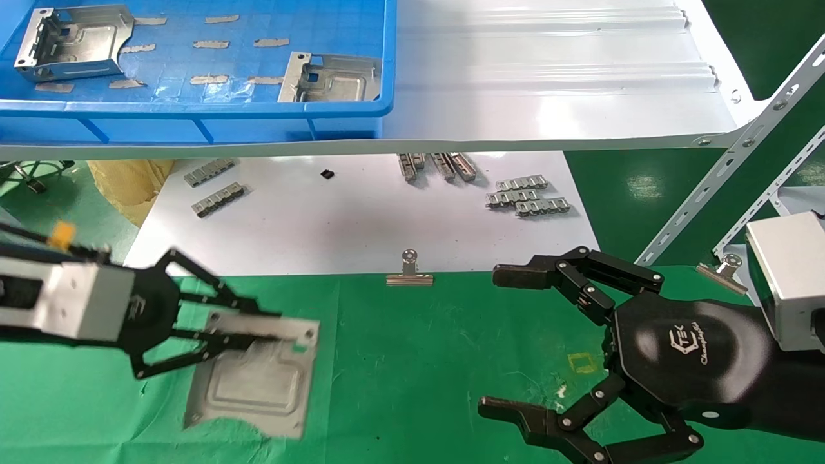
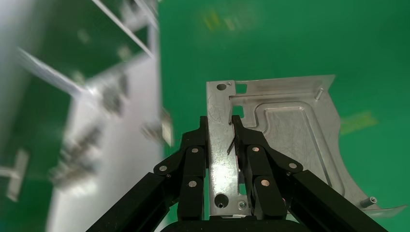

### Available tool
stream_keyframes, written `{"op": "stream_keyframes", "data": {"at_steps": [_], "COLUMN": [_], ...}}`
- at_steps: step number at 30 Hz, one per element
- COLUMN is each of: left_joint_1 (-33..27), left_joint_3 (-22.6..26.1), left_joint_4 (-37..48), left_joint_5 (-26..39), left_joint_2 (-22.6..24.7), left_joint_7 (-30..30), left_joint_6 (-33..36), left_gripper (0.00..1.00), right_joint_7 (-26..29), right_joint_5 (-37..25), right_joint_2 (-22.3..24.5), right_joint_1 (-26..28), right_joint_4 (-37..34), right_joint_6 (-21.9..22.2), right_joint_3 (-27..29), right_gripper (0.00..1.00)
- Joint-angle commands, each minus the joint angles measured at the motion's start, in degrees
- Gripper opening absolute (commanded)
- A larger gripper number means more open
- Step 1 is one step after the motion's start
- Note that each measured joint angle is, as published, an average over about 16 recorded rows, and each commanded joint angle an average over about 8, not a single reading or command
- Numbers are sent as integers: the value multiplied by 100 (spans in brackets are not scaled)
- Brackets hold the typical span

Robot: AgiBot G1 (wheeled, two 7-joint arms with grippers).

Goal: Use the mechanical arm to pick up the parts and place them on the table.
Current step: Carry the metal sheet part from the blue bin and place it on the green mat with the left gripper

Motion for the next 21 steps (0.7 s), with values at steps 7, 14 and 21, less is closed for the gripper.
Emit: {"op": "stream_keyframes", "data": {"at_steps": [7,14,21], "left_joint_1": [17,147,106], "left_joint_3": [778,1176,1348], "left_joint_4": [506,1135,1983], "left_joint_5": [246,212,224], "left_joint_2": [24,259,583], "left_joint_7": [236,550,987], "left_joint_6": [-30,-58,-149], "left_gripper": [0,0,2], "right_joint_7": [0,0,0], "right_joint_5": [0,0,0], "right_joint_2": [0,0,0], "right_joint_1": [0,0,0], "right_joint_4": [0,0,0], "right_joint_6": [0,0,0], "right_joint_3": [0,0,0], "right_gripper": [100,100,100]}}
